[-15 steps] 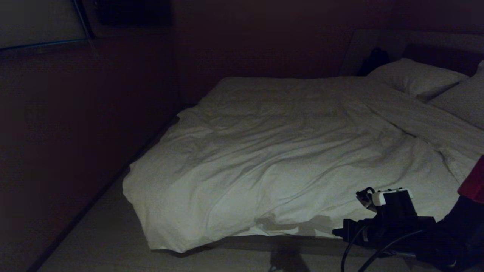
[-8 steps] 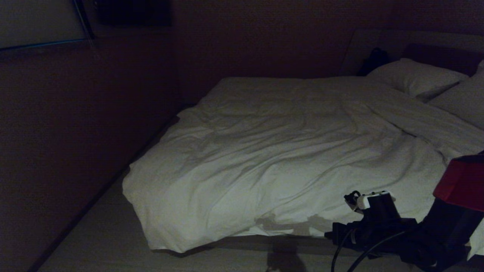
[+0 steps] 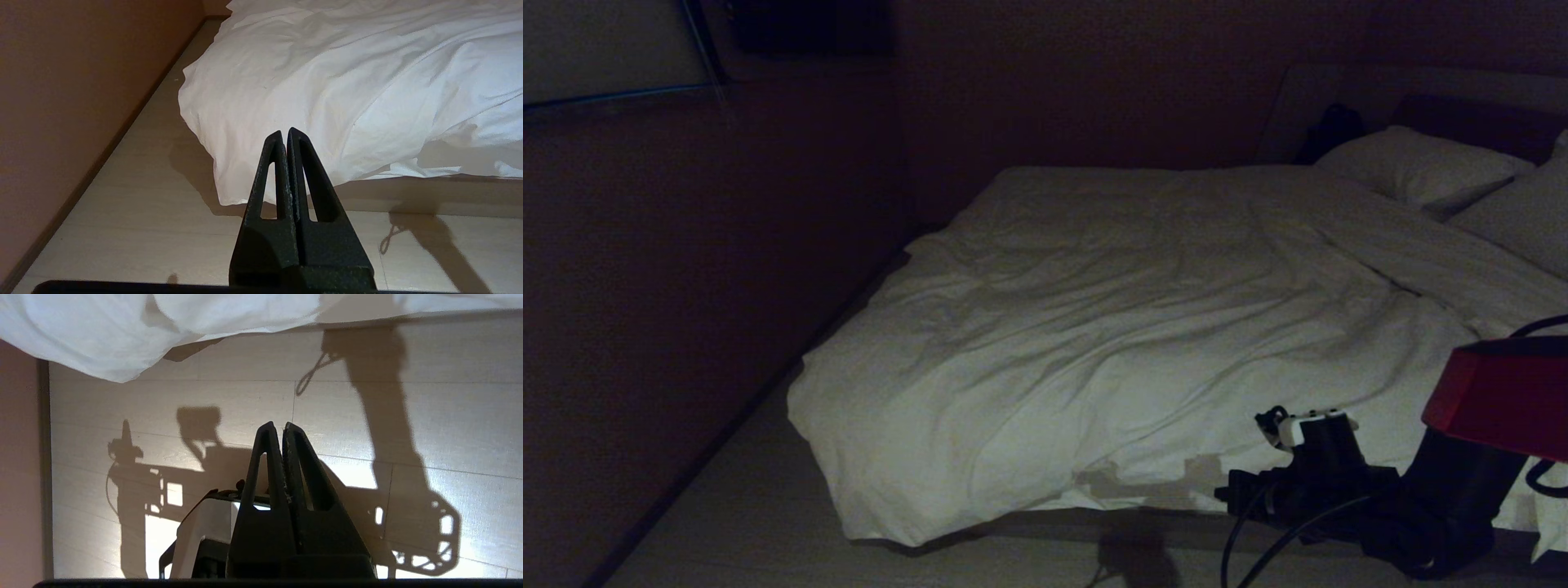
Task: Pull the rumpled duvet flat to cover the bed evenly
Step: Flatten the corners of the folded blanket
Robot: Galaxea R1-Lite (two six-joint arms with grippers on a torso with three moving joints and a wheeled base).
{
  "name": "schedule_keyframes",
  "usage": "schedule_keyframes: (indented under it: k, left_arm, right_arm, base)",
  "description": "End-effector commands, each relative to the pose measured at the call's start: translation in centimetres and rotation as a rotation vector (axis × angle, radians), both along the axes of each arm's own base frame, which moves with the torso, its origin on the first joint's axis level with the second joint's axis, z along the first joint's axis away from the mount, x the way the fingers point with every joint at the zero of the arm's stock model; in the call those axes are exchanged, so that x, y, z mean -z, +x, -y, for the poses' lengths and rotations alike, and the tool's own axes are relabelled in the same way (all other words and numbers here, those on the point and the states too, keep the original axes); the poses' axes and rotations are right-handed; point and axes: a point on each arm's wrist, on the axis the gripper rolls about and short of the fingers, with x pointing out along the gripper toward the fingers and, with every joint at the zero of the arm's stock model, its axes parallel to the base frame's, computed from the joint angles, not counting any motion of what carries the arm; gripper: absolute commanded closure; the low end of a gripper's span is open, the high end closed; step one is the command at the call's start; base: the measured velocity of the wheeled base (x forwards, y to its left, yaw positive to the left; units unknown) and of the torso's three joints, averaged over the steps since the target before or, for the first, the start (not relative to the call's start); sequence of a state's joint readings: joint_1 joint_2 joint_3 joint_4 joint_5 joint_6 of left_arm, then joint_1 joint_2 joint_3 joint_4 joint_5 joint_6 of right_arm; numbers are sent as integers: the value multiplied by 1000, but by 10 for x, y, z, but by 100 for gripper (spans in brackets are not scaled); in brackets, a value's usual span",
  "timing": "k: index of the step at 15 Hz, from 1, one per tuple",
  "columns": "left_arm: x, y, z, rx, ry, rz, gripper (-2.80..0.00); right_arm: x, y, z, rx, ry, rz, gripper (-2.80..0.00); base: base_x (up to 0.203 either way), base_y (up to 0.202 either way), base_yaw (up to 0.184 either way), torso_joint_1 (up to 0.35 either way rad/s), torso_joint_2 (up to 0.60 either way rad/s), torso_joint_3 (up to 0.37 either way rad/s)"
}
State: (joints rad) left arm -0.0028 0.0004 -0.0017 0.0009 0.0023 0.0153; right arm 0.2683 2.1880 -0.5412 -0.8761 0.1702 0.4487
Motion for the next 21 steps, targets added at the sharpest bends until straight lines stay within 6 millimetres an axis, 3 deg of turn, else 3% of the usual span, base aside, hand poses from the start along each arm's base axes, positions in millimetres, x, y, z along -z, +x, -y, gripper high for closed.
schedule_keyframes:
  k: [1,12,21]
  left_arm:
    - [0,0,0,0,0,0,0]
    - [0,0,0,0,0,0,0]
    - [0,0,0,0,0,1,0]
  right_arm:
    - [3,3,-2,-6,0,0,0]
    - [12,18,-17,-36,-43,34,0]
    - [28,25,-32,-127,-177,80,0]
  base:
    - [0,0,0,0,0,0]
    - [0,0,0,0,0,0]
    - [0,0,0,0,0,0]
